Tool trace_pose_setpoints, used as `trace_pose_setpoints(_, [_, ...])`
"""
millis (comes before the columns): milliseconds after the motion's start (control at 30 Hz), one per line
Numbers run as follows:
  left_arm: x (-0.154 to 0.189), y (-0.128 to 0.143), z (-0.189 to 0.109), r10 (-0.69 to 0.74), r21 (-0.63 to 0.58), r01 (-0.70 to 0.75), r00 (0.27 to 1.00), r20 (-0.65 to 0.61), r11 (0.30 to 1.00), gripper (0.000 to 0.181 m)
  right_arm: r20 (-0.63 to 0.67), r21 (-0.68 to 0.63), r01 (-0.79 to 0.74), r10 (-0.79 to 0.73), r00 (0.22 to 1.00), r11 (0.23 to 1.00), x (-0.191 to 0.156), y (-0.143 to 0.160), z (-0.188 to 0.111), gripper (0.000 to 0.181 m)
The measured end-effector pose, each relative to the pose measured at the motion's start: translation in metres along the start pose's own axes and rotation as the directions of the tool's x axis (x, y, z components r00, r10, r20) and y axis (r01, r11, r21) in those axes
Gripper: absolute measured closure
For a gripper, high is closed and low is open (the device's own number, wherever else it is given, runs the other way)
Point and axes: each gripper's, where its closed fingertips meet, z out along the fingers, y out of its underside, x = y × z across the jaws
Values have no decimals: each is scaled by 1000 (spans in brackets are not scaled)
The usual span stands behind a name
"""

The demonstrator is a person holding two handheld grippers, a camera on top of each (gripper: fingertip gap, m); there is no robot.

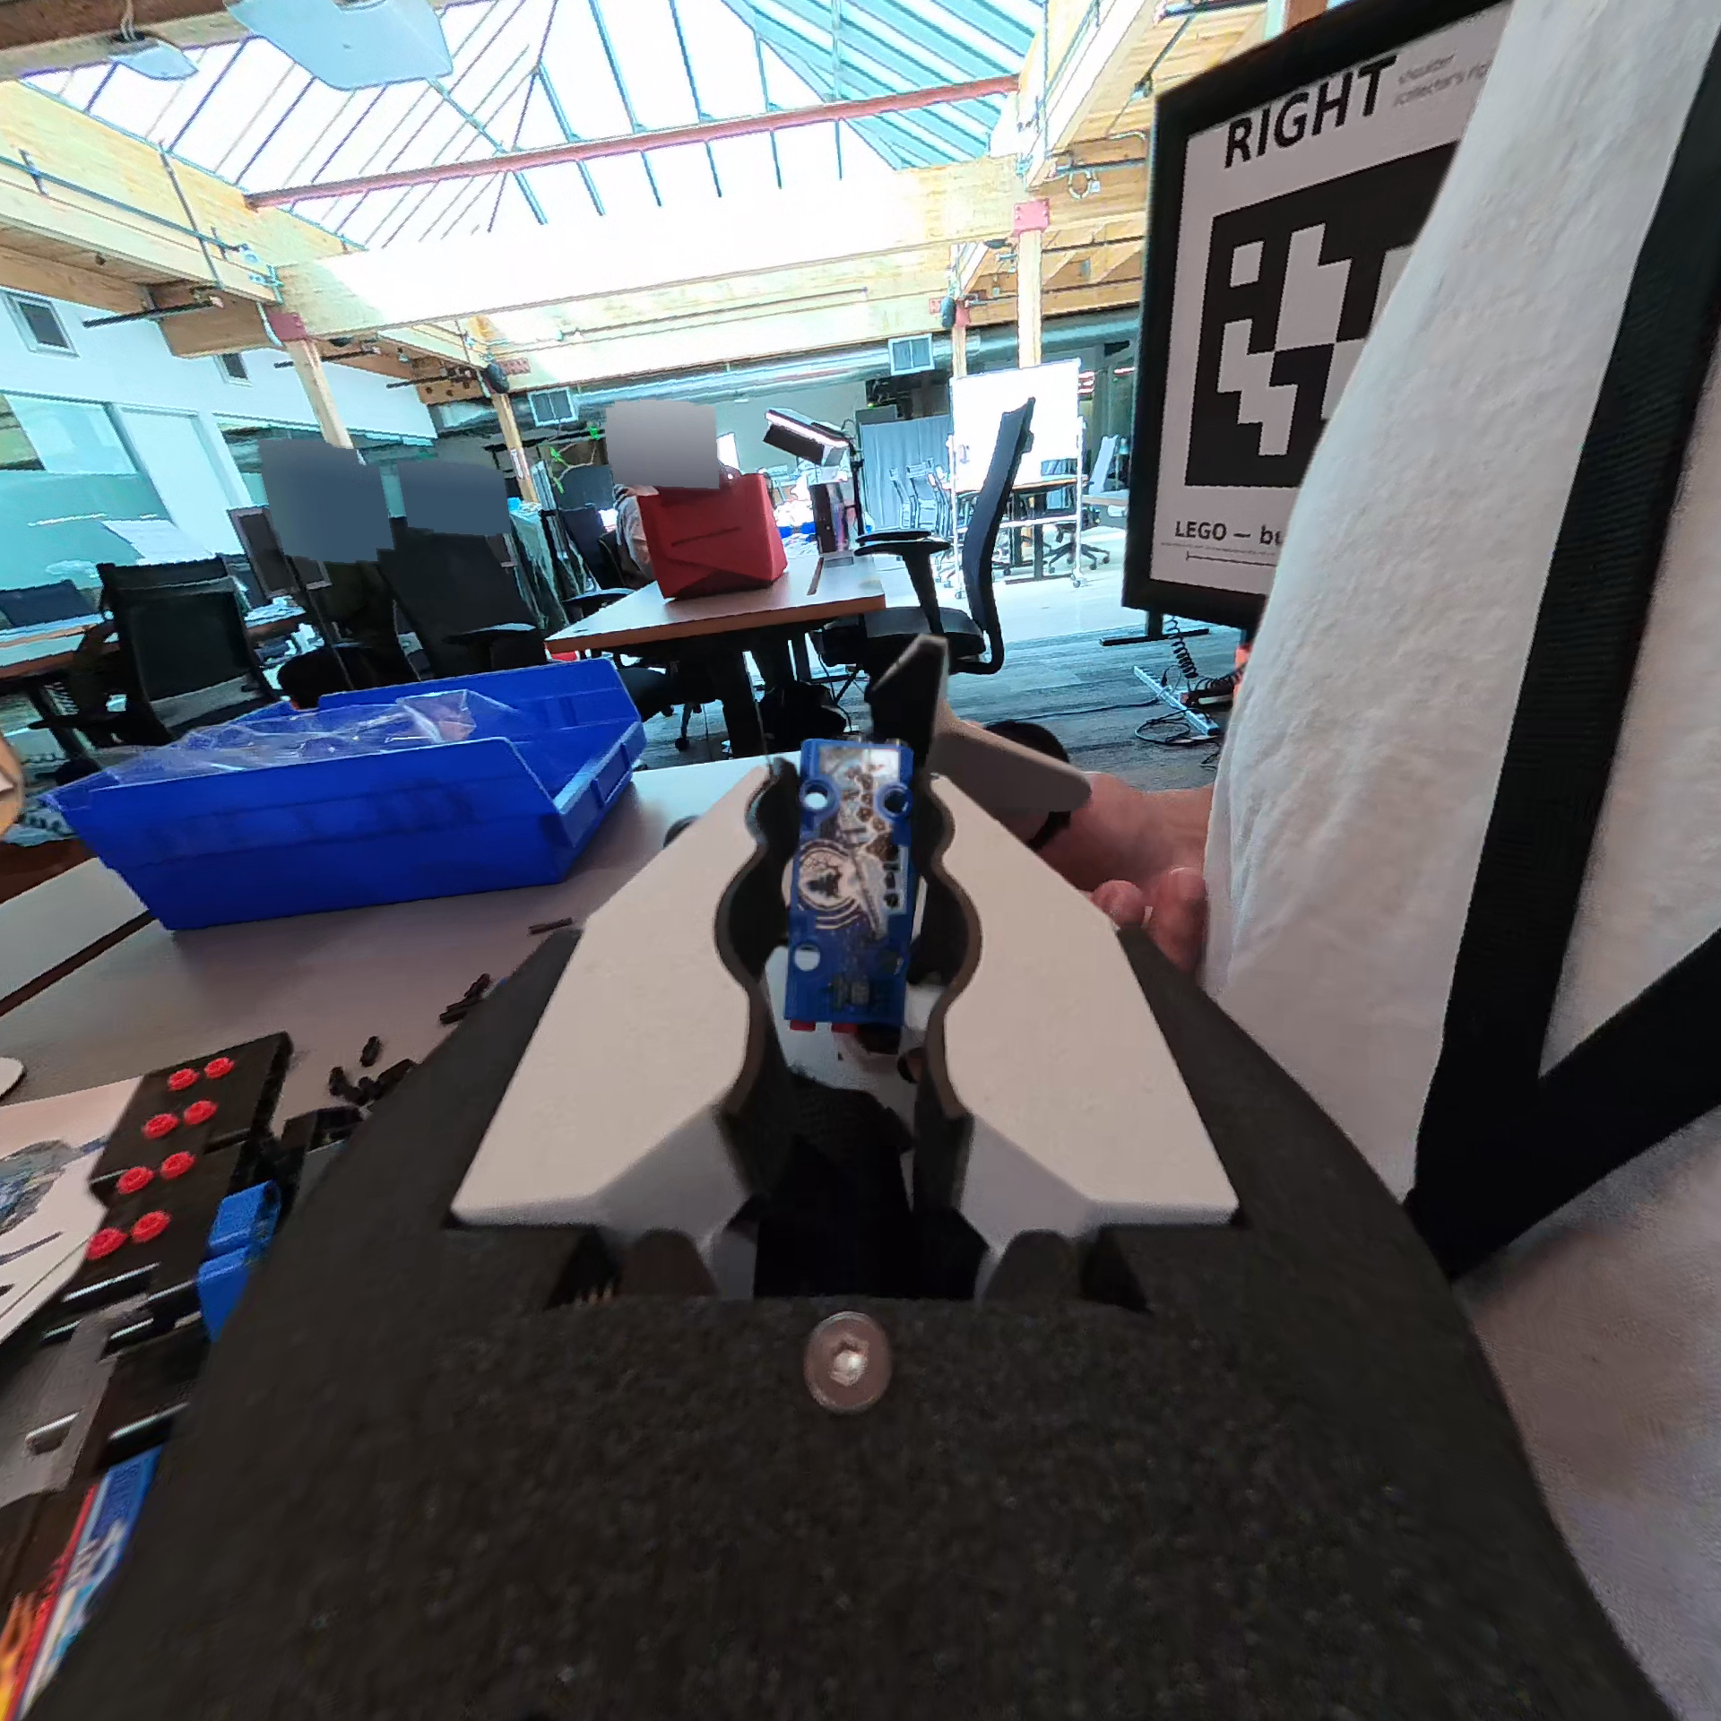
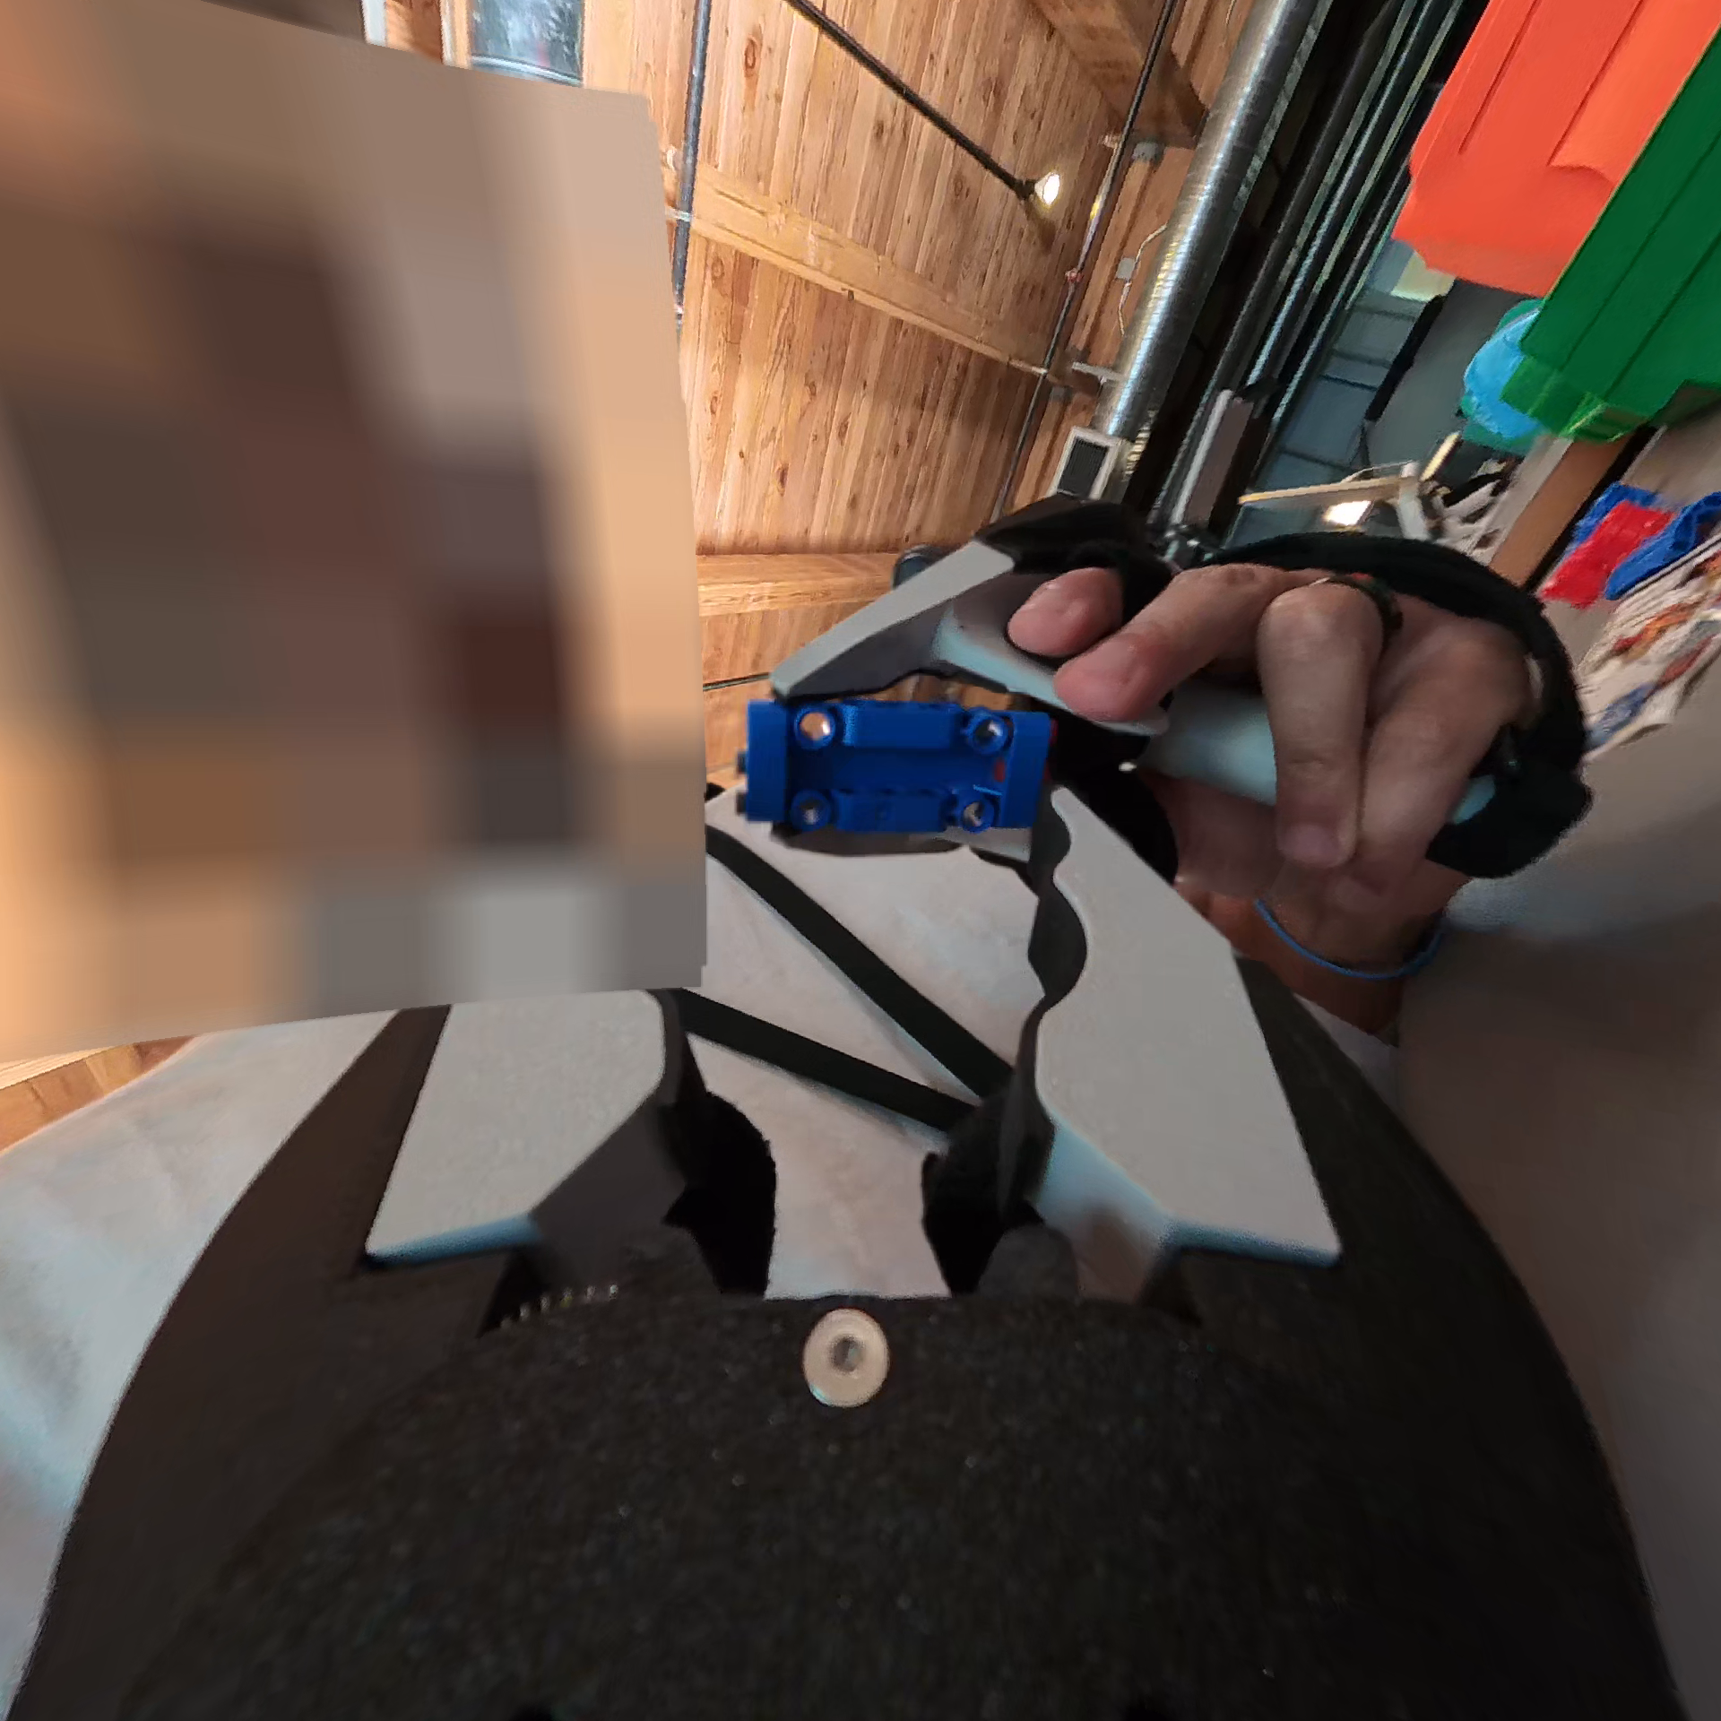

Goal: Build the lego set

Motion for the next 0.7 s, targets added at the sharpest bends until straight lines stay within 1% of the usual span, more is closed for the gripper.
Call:
trace_pose_setpoints(100, [-11,1,-7,-7,-15,8,999,47,1000,159,-138,-13,105,-106,985,994,7,-6,-9,112])
trace_pose_setpoints(167, [-20,6,-12,-17,-52,22,996,90,998,159,-244,-44,182,-187,952,982,12,-10,-15,112])
trace_pose_setpoints(267, [-32,12,-22,-54,-103,69,988,147,992,158,-376,-110,283,-303,876,953,13,-20,-27,116])
trace_pose_setpoints(367, [-42,17,-36,-66,-158,100,976,207,982,158,-484,-166,380,-411,773,910,12,-35,-38,125])
trace_pose_setpoints(433, [-47,19,-46,-63,-190,110,970,234,976,158,-515,-190,425,-459,724,885,10,-45,-42,130])
trace_pose_setpoints(533, [-58,28,-64,-19,-273,103,956,293,956,158,-528,-175,460,-478,702,870,8,-61,-43,132])
trace_pose_setpoints(633, [-70,36,-82,58,-360,71,941,334,930,158,-551,-185,470,-487,677,863,14,-74,-48,134])
trace_pose_setpoints(700, [-79,39,-92,96,-393,56,929,356,918,159,-566,-200,464,-489,664,863,20,-82,-51,135])
